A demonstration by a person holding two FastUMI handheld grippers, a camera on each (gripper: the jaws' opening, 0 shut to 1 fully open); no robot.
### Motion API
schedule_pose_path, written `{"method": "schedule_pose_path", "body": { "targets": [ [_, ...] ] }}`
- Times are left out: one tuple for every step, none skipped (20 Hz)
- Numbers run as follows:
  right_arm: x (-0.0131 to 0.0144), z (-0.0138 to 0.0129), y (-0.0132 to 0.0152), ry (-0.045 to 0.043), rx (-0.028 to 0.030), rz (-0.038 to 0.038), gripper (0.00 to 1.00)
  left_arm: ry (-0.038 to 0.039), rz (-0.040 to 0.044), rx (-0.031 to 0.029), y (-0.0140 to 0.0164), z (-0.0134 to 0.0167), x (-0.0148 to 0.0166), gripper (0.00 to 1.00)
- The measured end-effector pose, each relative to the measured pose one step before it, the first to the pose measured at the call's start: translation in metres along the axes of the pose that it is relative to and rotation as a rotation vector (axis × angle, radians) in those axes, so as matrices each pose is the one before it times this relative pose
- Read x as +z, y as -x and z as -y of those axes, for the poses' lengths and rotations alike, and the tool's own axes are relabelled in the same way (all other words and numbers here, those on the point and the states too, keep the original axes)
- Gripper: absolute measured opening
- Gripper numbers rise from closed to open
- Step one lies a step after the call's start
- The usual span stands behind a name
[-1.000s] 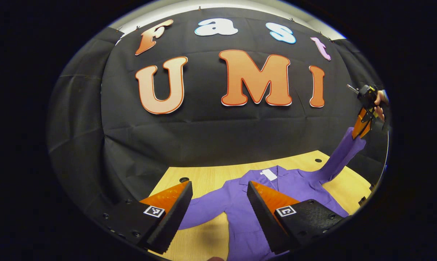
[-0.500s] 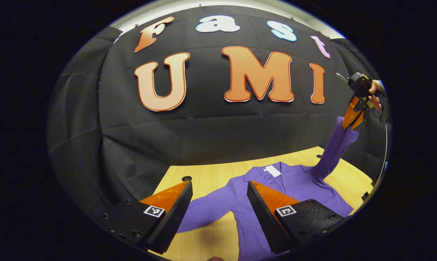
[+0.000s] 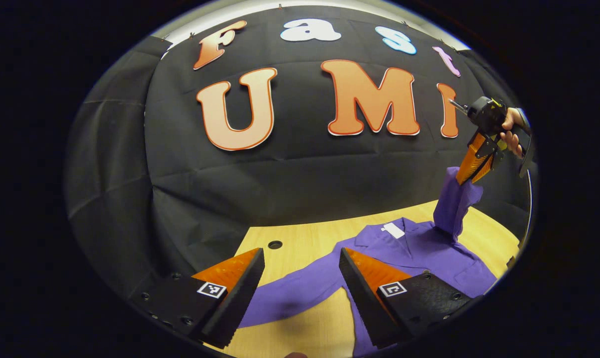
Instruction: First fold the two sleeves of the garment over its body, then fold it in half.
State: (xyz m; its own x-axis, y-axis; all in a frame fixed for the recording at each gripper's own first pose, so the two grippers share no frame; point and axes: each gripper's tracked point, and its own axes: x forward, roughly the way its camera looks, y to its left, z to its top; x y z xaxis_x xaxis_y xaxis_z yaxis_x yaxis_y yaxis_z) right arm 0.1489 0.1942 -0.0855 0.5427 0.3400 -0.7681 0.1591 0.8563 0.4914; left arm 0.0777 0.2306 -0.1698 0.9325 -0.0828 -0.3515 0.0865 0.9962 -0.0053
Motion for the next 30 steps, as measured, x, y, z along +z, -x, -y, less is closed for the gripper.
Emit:
{"method": "schedule_pose_path", "body": {
  "targets": [
    [-0.00398, -0.00752, -0.00852, 0.00432, 0.00408, -0.01053, 0.04, -0.00123, -0.00565, 0.0096, -0.00049, -0.00647, -0.00207, 0.95],
    [-0.00321, -0.00624, -0.01039, 0.00126, 0.00669, -0.01061, 0.04, 0.00114, -0.00434, 0.0093, -0.00094, -0.00706, -0.00273, 0.95],
    [-0.00364, -0.00587, -0.00999, 0.00049, 0.00259, -0.01042, 0.04, 0.00143, -0.00508, 0.00834, -0.00131, -0.00629, -0.00191, 0.95],
    [-0.00447, -0.0051, -0.00919, 0.00542, 0.00027, -0.00927, 0.04, 0.00153, -0.00628, 0.01052, -0.00062, -0.00566, -0.00446, 0.95],
    [-0.00366, -0.00372, -0.00887, 0.00681, -0.00513, -0.00834, 0.04, 0.00037, -0.00923, 0.00936, 0.0, -0.00745, -0.0039, 0.95],
    [-0.00433, -0.00611, -0.00913, 0.00704, 0.0019, -0.01143, 0.03, 0.00116, -0.00677, 0.00976, -0.00114, -0.00637, -0.00249, 0.95],
    [-0.00288, -0.00587, -0.00732, -0.0054, 0.00651, -0.00746, 0.04, 0.00062, -0.0069, 0.00902, -0.0005, -0.00629, -0.00309, 0.95],
    [-0.00224, -0.005, -0.00651, -0.01084, 0.0127, -0.00872, 0.05, 0.00097, -0.00751, 0.00988, -0.00073, -0.00702, -0.00228, 0.95],
    [-0.00129, -0.00611, -0.00512, -0.01589, 0.01755, -0.00751, 0.06, 0.00247, -0.0081, 0.00673, 0.00104, -0.00297, -0.00258, 0.95],
    [-0.00263, -0.0083, -0.00483, -0.01313, 0.01554, -0.011, 0.08, 0.00354, -0.00959, 0.00884, -0.00137, -0.00471, -0.00359, 0.95],
    [-0.00127, -0.00538, -0.00412, -0.00649, 0.01253, -0.00641, 0.09, 0.00276, -0.00584, 0.00751, -0.0022, -0.00575, -0.00481, 0.95],
    [-0.00243, -0.00598, -0.0019, -0.00498, 0.01703, -0.00772, 0.09, 0.00196, -0.00471, 0.01018, -0.00265, -0.00483, -0.00435, 0.95],
    [-0.00106, -0.00613, -0.00074, -0.00155, 0.02358, -0.00542, 0.1, 0.00216, -0.00623, 0.00935, -0.0013, -0.00374, -0.00252, 0.95],
    [-0.00245, -0.00428, -0.00048, -0.00054, 0.01122, -0.00533, 0.13, 0.00291, -0.00642, 0.00879, -0.00094, -0.00296, -0.00279, 0.95],
    [0.00133, -0.00308, 0.00223, 0.0048, 0.00704, 0.00297, 0.18, 0.0026, -0.00746, 0.00566, -0.00161, -0.00314, -0.0029, 0.95],
    [0.00054, -0.00047, 0.00069, 0.00619, 0.00455, 0.00683, 0.21, -0.00061, -0.00474, 0.00716, 0.00013, -0.0039, -0.0019, 0.95],
    [0.0025, -0.00061, 0.00385, 0.00439, 0.00789, 0.01094, 0.24, -0.0024, -0.00835, 0.00963, -0.0011, -0.00428, -0.00096, 0.95],
    [0.00176, -0.00025, 0.00488, 0.00574, 0.0041, 0.01557, 0.14, -0.00229, -0.00261, 0.00858, -0.00158, -0.00305, -0.0017, 0.95],
    [0.00443, 0.00063, 0.00572, 0.01202, 0.0069, 0.02267, 0.33, -0.00454, -0.00401, 0.01048, -0.00186, -0.00426, 0.00066, 0.95],
    [0.00445, 0.00206, 0.00887, 0.01109, 0.0012, 0.02827, 0.34, -0.0042, -0.00234, 0.01078, -0.00162, -0.00354, 0.0008, 0.95],
    [0.00603, 0.00239, 0.00871, 0.01482, 0.00423, 0.03085, 0.41, -0.00379, -0.00634, 0.00713, -0.00063, -0.00416, 0.00179, 0.95],
    [0.00452, 0.00175, 0.00873, 0.01413, -0.00358, 0.02991, 0.44, -0.00123, -0.0105, 0.00798, -0.00164, -0.00498, -0.00082, 0.95],
    [0.00503, 0.00361, 0.00872, 0.01861, -0.00278, 0.03121, 0.5, 0.00496, -0.01705, 0.00322, -0.0024, -0.00348, -0.00052, 0.95],
    [0.00537, 0.00177, 0.00976, 0.01806, -0.00465, 0.03409, 0.53, 0.01314, -0.019, 0.00304, -0.00306, -0.00377, -0.00097, 0.95],
    [0.00601, 0.00365, 0.00962, 0.02037, -0.00359, 0.03566, 0.72, 0.01601, -0.02511, -0.00092, -0.00194, -0.00337, -0.00207, 0.95],
    [0.00455, 0.00341, 0.00909, 0.02084, -0.00682, 0.03402, 0.64, 0.01653, -0.02299, 0.00408, -0.00373, -0.00368, -0.00355, 0.95],
    [0.00628, 0.00499, 0.00925, 0.02349, -0.00317, 0.03621, 0.7, 0.016, -0.02655, -0.00009, -0.00426, -0.00226, -0.00298, 0.95],
    [0.00568, 0.00423, 0.0091, 0.02355, -0.00899, 0.03235, 0.74, 0.0132, -0.02838, 0.00014, -0.00337, -0.00242, -0.0049, 0.95],
    [0.00636, 0.00553, 0.00928, 0.02097, -0.00662, 0.03188, 0.81, 0.01796, -0.03244, 0.00146, -0.00441, -0.0018, -0.0045, 0.95],
    [0.00559, 0.00548, 0.00791, 0.01882, -0.00798, 0.03162, 0.85, 0.01465, -0.03955, 0.00043, -0.00504, -0.00102, -0.0048, 0.95]
  ]
}}
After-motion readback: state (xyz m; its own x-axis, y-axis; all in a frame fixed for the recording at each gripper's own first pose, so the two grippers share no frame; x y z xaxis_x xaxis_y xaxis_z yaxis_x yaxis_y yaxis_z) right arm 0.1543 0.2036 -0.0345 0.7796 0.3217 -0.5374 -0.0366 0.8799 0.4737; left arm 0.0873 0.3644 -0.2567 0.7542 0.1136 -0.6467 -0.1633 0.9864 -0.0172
